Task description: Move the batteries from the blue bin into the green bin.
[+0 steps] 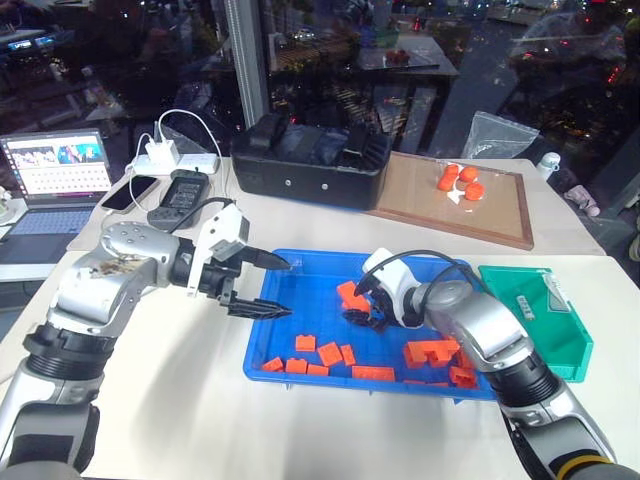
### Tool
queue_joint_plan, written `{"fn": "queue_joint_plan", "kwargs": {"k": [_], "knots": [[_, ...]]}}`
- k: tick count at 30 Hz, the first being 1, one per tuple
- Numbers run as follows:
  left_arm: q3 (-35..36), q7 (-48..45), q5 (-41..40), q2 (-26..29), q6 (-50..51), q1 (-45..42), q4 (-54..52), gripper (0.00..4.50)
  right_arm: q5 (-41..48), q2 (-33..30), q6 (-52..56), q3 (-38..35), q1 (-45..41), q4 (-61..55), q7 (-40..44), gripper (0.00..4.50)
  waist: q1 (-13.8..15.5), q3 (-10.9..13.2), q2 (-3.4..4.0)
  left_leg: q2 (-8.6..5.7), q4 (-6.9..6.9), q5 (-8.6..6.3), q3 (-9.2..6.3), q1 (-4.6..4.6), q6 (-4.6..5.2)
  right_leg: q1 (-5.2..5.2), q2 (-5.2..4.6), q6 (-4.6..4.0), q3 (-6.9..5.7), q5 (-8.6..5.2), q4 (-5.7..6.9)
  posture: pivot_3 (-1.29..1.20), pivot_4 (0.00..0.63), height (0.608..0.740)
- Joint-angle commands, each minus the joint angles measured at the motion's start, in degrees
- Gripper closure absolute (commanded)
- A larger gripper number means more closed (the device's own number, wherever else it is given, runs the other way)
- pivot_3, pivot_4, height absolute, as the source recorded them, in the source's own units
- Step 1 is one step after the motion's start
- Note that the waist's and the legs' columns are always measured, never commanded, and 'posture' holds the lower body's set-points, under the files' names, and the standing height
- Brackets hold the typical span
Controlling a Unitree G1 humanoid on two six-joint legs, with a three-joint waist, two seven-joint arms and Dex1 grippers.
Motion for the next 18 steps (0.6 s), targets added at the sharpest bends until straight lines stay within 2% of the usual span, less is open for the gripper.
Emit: {"fn": "queue_joint_plan", "kwargs": {"k": [1, 4, 8, 14, 17, 18], "knots": [[1.2, 0.1, -0.3, 1.0, -0.1, -0.5, -0.8, 0.00, 0.4, -0.5, -1.2, -2.6, -1.3, -2.2, 1.2, 2.10, 0.0, 0.0, 0.00, 0.00, -0.01, 0.00, 0.00, 0.00, 0.00, 0.00, 0.00, 0.00, 0.00, 0.00, 0.00, 0.00, 0.150, 0.738], [0.8, 0.0, -0.1, 0.8, -0.4, -0.7, -0.4, 0.00, 1.2, -1.9, -0.5, -4.8, -1.5, -3.7, 2.2, 3.04, 0.0, 0.0, 0.00, 0.00, -0.01, 0.00, 0.00, 0.00, 0.00, 0.00, 0.01, 0.00, 0.00, 0.00, 0.00, 0.00, 0.150, 0.738], [0.3, -0.1, 0.1, 0.2, -0.8, -1.1, 0.2, 0.00, 1.3, -6.3, 0.0, -7.0, -0.6, -5.8, 3.7, 3.05, 0.1, 0.0, 0.00, -0.01, -0.01, 0.00, 0.00, -0.01, 0.00, 0.00, -0.01, 0.00, 0.00, 0.00, -0.01, 0.00, 0.150, 0.738], [-0.9, -0.7, 0.8, -0.9, -1.9, -2.4, 2.0, 0.00, 1.1, -14.8, -0.3, -8.3, 5.8, -7.5, 6.7, 3.05, 0.3, 0.0, -0.01, -0.01, -0.03, 0.00, 0.01, 0.00, 0.00, 0.04, -0.02, -0.01, -0.03, -0.01, -0.06, 0.00, 0.150, 0.738], [-1.3, -0.8, 1.0, -1.2, -2.0, -2.9, 2.6, 0.00, 0.8, -16.0, -0.7, -9.1, 6.9, -7.2, 6.6, 3.05, 0.1, 0.0, -0.02, -0.01, -0.03, 0.00, 0.01, -0.01, 0.00, 0.02, -0.01, -0.01, -0.02, -0.01, -0.07, 0.00, 0.150, 0.738], [-1.4, -1.0, 1.0, -1.3, -2.1, -3.0, 2.8, 0.00, 1.0, -15.8, -0.6, -9.7, 6.6, -7.3, 6.4, 2.05, -0.2, 0.0, -0.02, -0.01, -0.03, 0.00, -0.01, 0.00, 0.00, 0.00, 0.00, -0.02, -0.01, -0.01, -0.04, 0.00, 0.150, 0.738]]}}
